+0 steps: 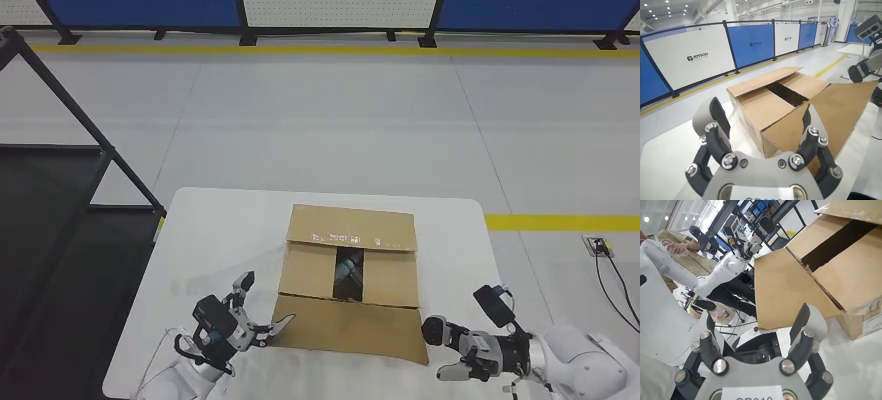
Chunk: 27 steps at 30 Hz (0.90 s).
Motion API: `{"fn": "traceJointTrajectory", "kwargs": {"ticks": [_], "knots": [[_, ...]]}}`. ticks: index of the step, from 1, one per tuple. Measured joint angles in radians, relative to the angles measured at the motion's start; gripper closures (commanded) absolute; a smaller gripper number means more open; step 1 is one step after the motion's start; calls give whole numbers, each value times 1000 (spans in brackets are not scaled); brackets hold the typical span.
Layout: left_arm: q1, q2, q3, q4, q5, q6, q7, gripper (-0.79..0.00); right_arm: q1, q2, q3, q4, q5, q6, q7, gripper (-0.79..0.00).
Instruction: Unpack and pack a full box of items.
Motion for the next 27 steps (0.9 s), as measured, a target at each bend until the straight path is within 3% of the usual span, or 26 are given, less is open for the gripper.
{"fn": "traceJointTrajectory", "kwargs": {"ticks": [9,19,27], "knots": [[36,13,-15,0,40,-37,7,-785,12,11,-24,11,11,0,0,-785],[40,15,12,20,80,26,-5,-785,9,-12,6,19,147,0,-24,-785],[40,15,12,21,77,26,-5,-785,9,-13,7,22,147,0,-26,-785]]}}
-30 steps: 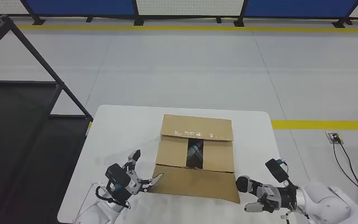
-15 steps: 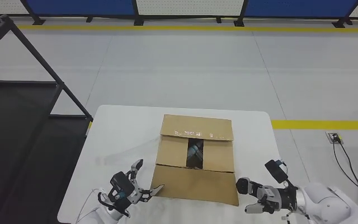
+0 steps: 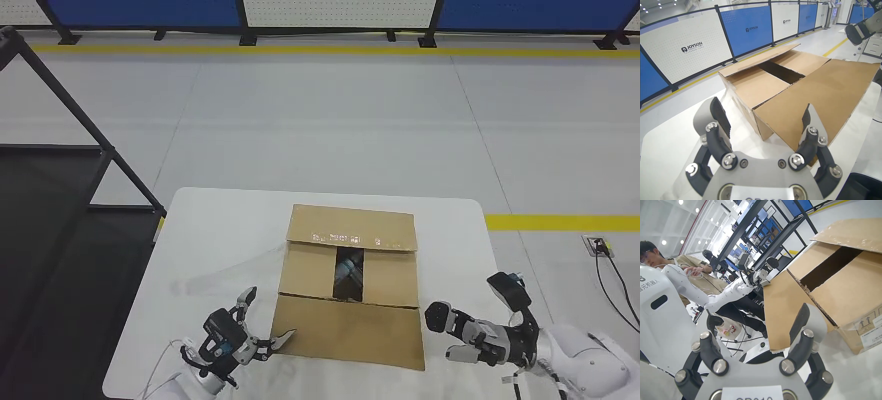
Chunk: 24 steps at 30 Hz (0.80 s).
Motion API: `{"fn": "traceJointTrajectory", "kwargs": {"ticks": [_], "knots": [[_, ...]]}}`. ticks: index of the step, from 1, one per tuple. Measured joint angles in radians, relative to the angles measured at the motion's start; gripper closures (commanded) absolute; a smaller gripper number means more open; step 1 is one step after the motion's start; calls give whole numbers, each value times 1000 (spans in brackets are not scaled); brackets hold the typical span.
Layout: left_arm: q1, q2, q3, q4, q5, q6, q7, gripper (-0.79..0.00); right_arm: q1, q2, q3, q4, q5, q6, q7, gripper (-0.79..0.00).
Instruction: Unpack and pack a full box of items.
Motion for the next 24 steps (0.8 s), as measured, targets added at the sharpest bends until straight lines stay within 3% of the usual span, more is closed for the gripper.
{"fn": "traceJointTrajectory", "kwargs": {"ticks": [6,12,19,24], "knots": [[0,0,0,0,0,0,0,-785,-4,-2,-2,-6,4,12,-11,-785],[8,3,19,-14,53,25,21,-785,18,-22,-36,-35,58,184,-66,-785],[23,6,38,-4,142,93,69,-785,137,-67,-119,20,200,424,-48,-785],[23,6,37,-4,141,92,68,-785,186,-87,-146,52,246,476,-32,-785]]}}
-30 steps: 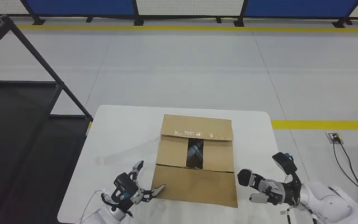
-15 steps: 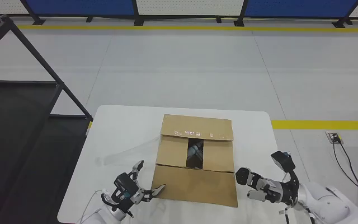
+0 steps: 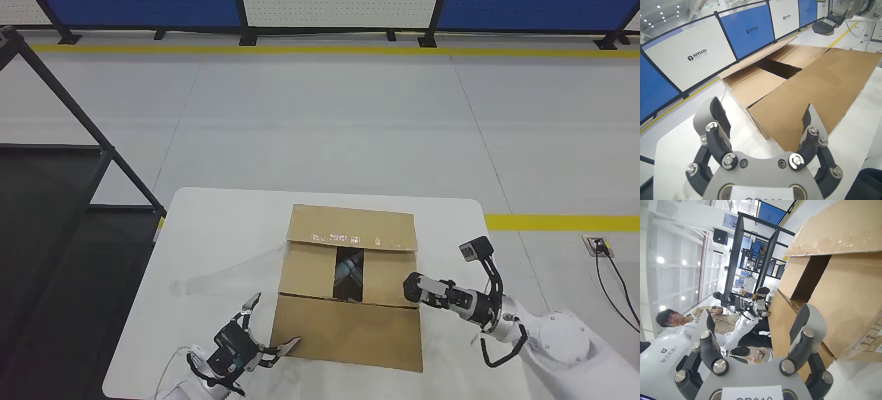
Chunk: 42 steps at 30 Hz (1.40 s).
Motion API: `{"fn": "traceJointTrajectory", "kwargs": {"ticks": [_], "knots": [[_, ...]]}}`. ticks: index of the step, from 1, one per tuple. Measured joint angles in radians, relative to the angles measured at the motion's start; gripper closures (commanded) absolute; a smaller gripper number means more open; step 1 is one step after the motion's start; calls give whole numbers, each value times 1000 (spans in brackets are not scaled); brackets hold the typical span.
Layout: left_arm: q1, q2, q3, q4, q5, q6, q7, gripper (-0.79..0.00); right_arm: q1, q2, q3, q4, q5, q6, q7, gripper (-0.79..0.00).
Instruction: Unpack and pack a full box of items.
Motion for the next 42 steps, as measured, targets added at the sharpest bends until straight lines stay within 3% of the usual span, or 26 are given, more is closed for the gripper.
{"fn": "traceJointTrajectory", "kwargs": {"ticks": [12,17,23,32,42], "knots": [[0,0,0,0,0,0,0,-785,-2,0,0,-4,-4,1,-2,-785],[0,0,0,0,0,0,0,-785,43,-26,-23,-24,5,199,-138,-785],[0,0,0,0,0,0,0,-785,139,-58,-57,34,34,375,-86,-785],[0,0,0,0,0,0,0,-785,234,-101,-96,126,35,483,-63,-785],[0,0,0,0,0,0,0,-785,284,-139,-118,191,30,526,-47,-785]]}}
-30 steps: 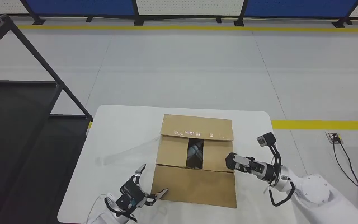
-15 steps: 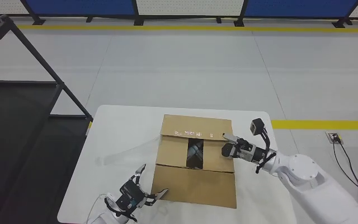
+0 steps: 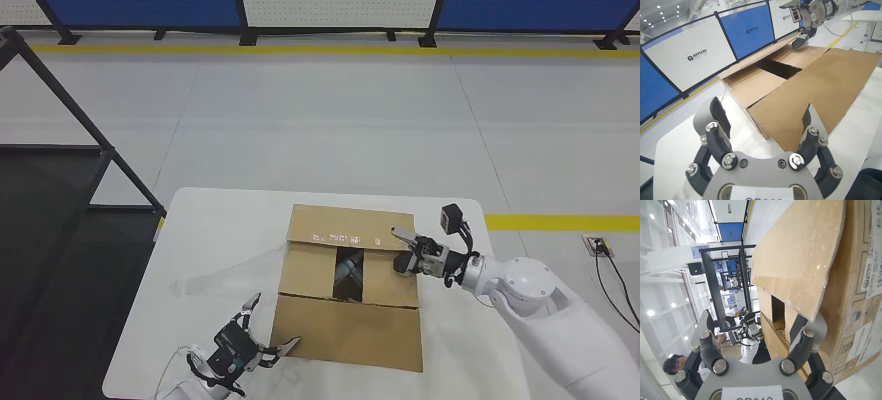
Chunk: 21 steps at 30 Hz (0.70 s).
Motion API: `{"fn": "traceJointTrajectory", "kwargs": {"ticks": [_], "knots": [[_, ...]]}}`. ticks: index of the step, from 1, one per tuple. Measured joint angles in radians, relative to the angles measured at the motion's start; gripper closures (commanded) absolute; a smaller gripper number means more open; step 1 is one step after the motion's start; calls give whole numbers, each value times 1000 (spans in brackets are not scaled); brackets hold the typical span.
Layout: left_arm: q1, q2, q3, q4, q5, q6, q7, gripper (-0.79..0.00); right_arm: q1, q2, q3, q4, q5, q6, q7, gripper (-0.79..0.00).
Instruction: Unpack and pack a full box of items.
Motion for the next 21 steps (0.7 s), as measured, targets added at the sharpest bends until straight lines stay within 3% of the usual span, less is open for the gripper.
{"fn": "traceJointTrajectory", "kwargs": {"ticks": [6,16,21], "knots": [[0,0,0,0,0,0,0,-785,15,-23,8,23,16,-40,-57,-785],[0,0,0,0,0,0,0,-785,113,-90,-26,65,-33,-49,-319,-785],[0,0,0,0,0,0,0,-785,171,-118,-52,128,-26,-60,-309,-785]]}}
